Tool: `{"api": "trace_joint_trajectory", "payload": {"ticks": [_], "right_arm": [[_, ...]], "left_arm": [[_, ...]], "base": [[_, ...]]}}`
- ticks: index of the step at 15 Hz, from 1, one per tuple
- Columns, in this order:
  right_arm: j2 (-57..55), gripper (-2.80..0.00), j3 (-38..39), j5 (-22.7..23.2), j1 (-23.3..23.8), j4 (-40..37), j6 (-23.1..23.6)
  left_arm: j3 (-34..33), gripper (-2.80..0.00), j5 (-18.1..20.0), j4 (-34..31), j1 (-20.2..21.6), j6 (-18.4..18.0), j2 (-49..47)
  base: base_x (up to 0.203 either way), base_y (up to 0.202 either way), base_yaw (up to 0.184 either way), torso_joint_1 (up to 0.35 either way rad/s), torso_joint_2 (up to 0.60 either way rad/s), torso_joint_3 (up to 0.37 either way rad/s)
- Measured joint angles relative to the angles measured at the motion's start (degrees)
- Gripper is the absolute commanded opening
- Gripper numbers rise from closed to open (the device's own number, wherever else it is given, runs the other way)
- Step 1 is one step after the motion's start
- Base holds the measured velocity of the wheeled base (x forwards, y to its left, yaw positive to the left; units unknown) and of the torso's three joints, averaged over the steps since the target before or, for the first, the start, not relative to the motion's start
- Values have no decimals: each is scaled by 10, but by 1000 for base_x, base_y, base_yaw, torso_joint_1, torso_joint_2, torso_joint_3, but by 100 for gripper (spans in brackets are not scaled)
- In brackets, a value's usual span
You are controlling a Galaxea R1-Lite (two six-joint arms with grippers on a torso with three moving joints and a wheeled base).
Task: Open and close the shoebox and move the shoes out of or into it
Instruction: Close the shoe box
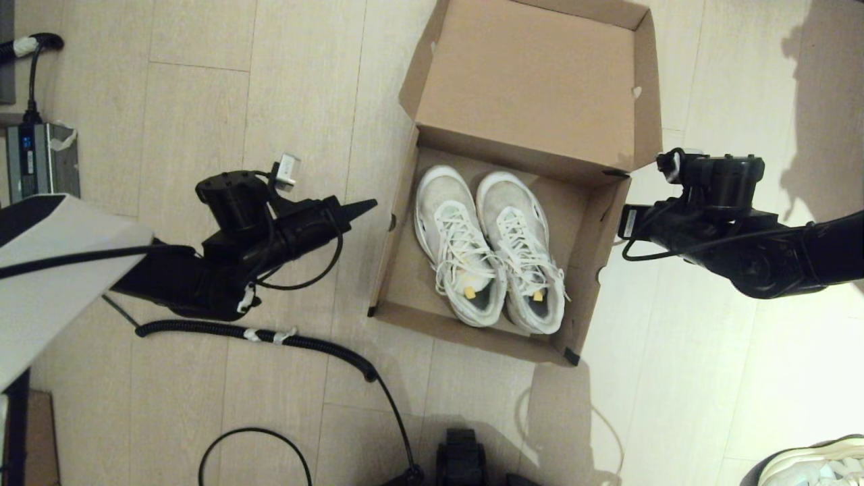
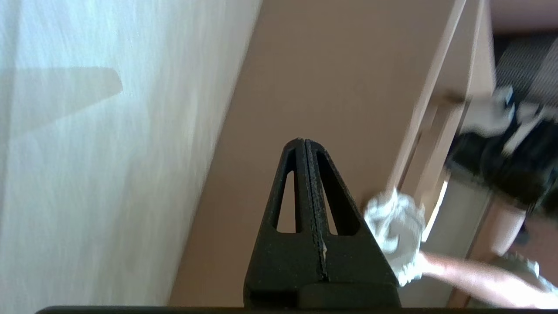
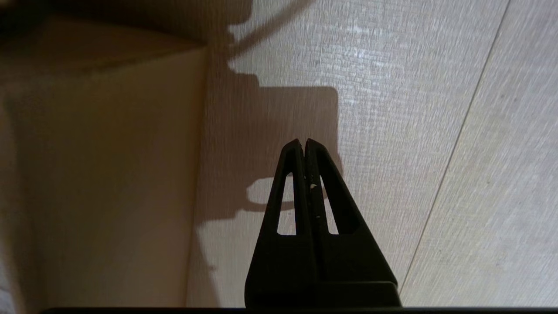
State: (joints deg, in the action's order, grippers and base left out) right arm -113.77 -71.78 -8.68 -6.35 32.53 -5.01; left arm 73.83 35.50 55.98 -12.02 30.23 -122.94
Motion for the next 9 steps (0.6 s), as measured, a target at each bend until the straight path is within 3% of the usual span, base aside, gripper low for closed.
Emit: {"api": "trace_joint_trajectory", "payload": {"ticks": [9], "right_arm": [[-5, -280, -62, 5, -14, -39, 0]], "left_arm": [[-198, -280, -3, 4, -30, -79, 55]], "base": [[0, 0, 0, 0, 0, 0]]}}
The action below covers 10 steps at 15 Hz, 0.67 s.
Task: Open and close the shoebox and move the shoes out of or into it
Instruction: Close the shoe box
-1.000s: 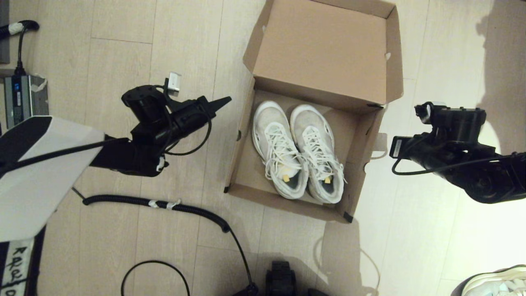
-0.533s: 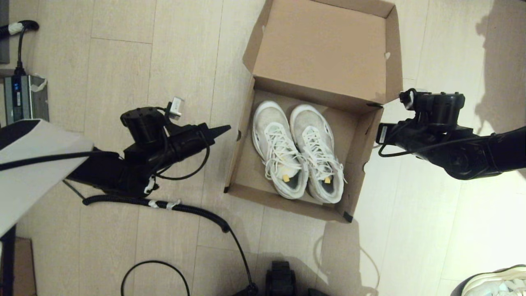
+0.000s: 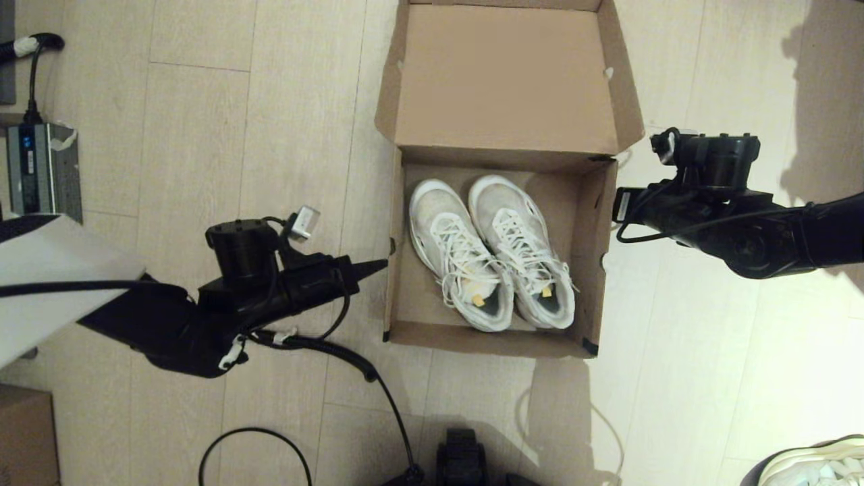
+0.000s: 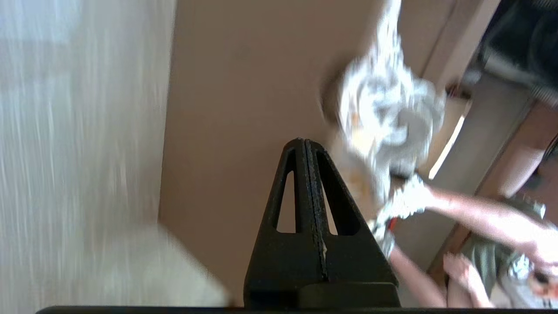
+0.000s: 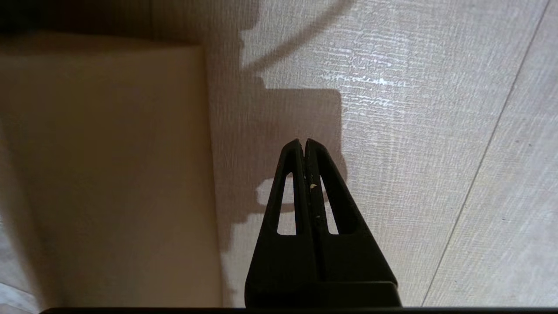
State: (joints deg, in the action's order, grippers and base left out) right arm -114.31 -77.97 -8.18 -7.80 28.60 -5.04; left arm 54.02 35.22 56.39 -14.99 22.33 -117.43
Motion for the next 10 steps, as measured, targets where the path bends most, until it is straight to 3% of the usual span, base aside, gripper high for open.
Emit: {"api": "trace_joint_trajectory", "payload": {"ticks": [5, 8, 10], "right_arm": [[11, -280, 17, -1, -4, -1, -2], [39, -280, 30, 5, 15, -21, -3], [56, -280, 7, 36, 40, -67, -29]], "left_arm": [[-72, -280, -6, 4, 12, -32, 36], [-34, -280, -12, 23, 39, -33, 40], [25, -280, -13, 22, 55, -31, 37]], "base": [[0, 0, 0, 0, 0, 0], [0, 0, 0, 0, 0, 0], [0, 0, 0, 0, 0, 0]]}}
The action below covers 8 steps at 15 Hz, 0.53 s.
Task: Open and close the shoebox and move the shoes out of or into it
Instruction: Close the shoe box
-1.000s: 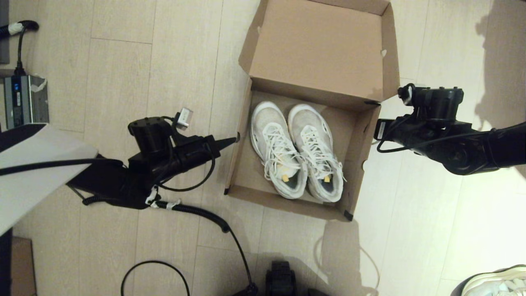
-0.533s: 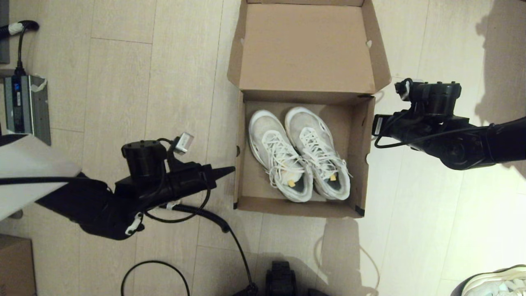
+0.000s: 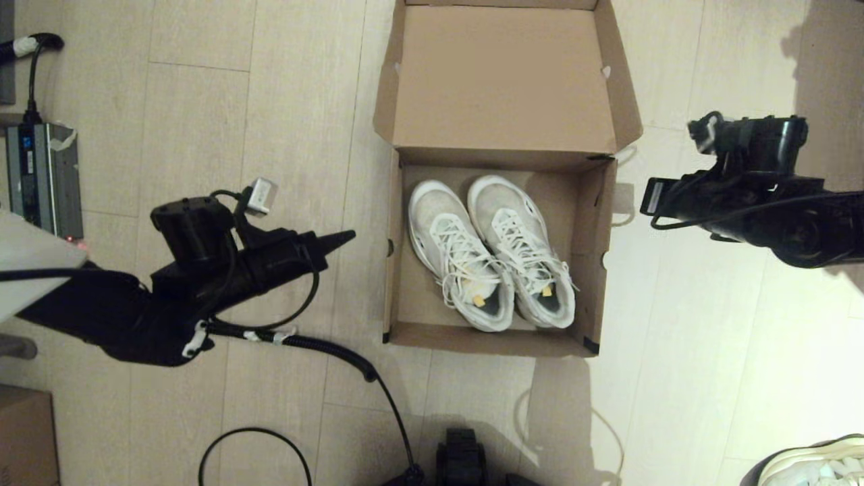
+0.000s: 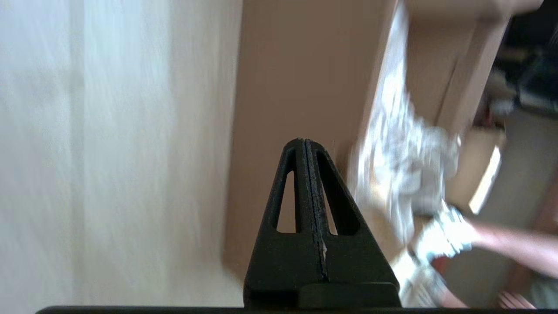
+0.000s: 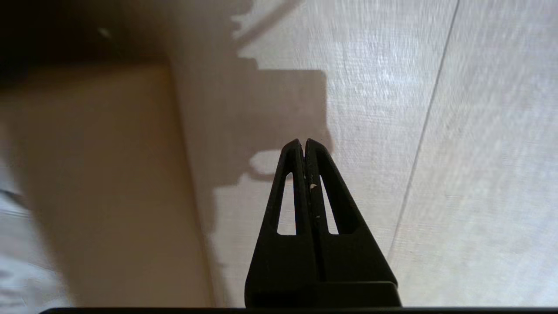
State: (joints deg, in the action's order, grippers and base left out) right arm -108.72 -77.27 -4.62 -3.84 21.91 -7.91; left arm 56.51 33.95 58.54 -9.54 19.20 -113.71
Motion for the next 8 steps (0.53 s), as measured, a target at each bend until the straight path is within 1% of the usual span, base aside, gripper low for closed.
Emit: {"api": "trace_joint_trajectory", "payload": {"ticks": [1, 3, 4, 5, 6, 7, 8], "right_arm": [[5, -280, -24, 18, 11, -30, -19], [0, -280, -105, 51, 37, -117, -53], [-9, -280, -150, 53, 46, -163, -61], [-25, -280, -198, 43, 52, -205, -66], [-46, -280, -245, 21, 52, -237, -70], [-66, -280, -285, -5, 50, -254, -77], [-85, -280, -314, -26, 45, -266, -93]], "left_arm": [[35, -280, 0, -5, 4, 1, -4], [123, -280, 0, -23, 9, 1, -22], [168, -280, 0, -30, 9, 1, -35], [214, -280, 0, -40, 9, 1, -52], [259, -280, -5, -50, 9, 2, -70], [298, -280, -12, -58, 7, 2, -88], [332, -280, -22, -63, 3, 2, -106]], "base": [[0, 0, 0, 0, 0, 0], [0, 0, 0, 0, 0, 0], [0, 0, 0, 0, 0, 0], [0, 0, 0, 0, 0, 0], [0, 0, 0, 0, 0, 0], [0, 0, 0, 0, 0, 0], [0, 0, 0, 0, 0, 0]]}}
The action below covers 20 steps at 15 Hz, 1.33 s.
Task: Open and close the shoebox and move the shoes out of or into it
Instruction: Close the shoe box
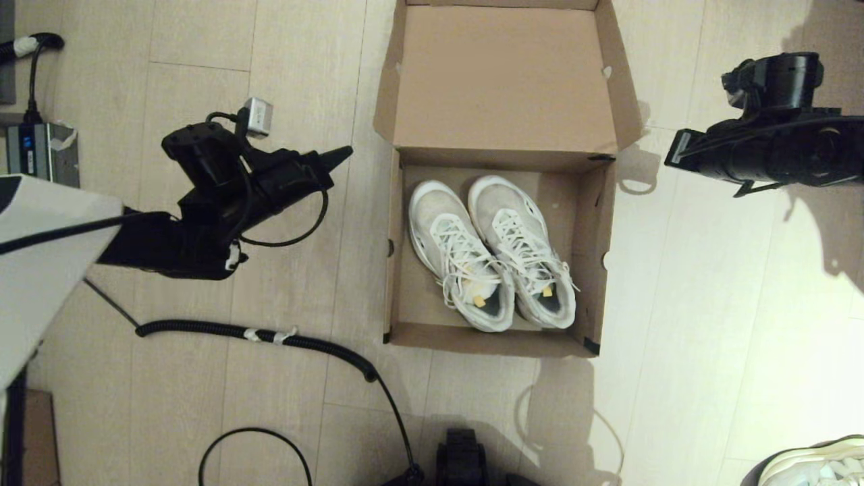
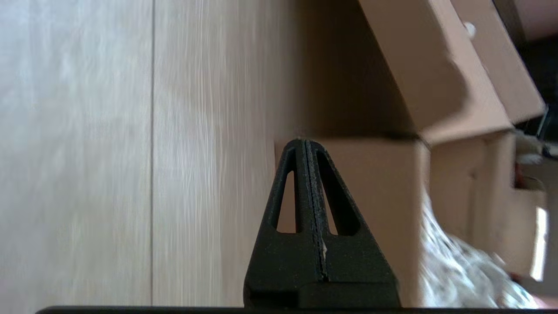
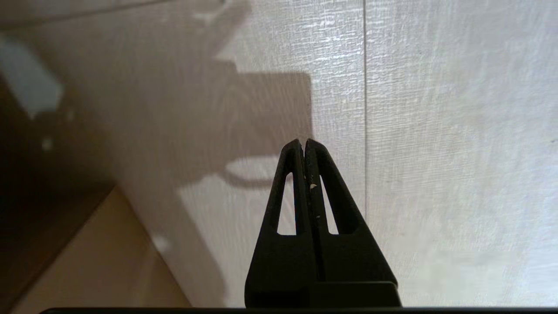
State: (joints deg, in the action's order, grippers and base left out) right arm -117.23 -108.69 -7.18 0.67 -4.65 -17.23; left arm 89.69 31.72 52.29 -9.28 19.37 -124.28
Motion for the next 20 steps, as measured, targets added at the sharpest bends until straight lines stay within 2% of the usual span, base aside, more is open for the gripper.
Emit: {"api": "trace_joint_trajectory", "payload": {"ticks": [1, 3, 5, 7, 9, 10, 12, 13, 14, 15, 16, 20], "right_arm": [[-14, -280, -16, 2, -5, -5, -24], [-27, -280, -27, 65, -9, -9, -84], [-21, -280, -29, 162, -3, -25, -137], [-6, -280, -29, 278, 30, -34, -164], [8, -280, -27, 410, 81, -57, -160], [12, -280, -28, 488, 112, -68, -143], [3, -280, -33, 610, 161, -67, -73], [-7, -280, -34, 644, 168, -55, -32], [-17, -280, -35, 652, 168, -41, 2], [-24, -280, -36, 638, 163, -24, 20], [-30, -280, -36, 610, 152, -5, 26], [-57, -280, -36, 453, 100, 100, 26]], "left_arm": [[24, -280, -7, -3, -4, 0, -14], [46, -280, -8, -4, -6, 0, -31], [51, -280, -8, -4, -8, 0, -37], [51, -280, -8, -3, -7, 0, -38], [51, -280, -9, -4, -7, 0, -38], [53, -280, -8, -5, -8, 0, -39], [56, -280, -11, -5, -12, 0, -40], [56, -280, -11, -4, -15, 0, -40], [56, -280, -11, -4, -17, 0, -40], [56, -280, -11, -4, -16, 0, -40], [56, -280, -11, -3, -16, 0, -40], [57, -280, -11, 2, -19, -3, -39]], "base": [[0, 0, 0, 0, 0, 0], [0, 0, 0, 0, 0, 0], [0, 0, 0, 0, 0, 0], [0, 0, 0, 0, 0, 0], [0, 0, 0, 0, 0, 0], [0, 0, 0, 0, 0, 0], [0, 0, 0, 0, 0, 0], [0, 0, 0, 0, 0, 0], [0, 0, 0, 0, 0, 0], [0, 0, 0, 0, 0, 0], [0, 0, 0, 0, 0, 0], [0, 0, 0, 0, 0, 0]]}}
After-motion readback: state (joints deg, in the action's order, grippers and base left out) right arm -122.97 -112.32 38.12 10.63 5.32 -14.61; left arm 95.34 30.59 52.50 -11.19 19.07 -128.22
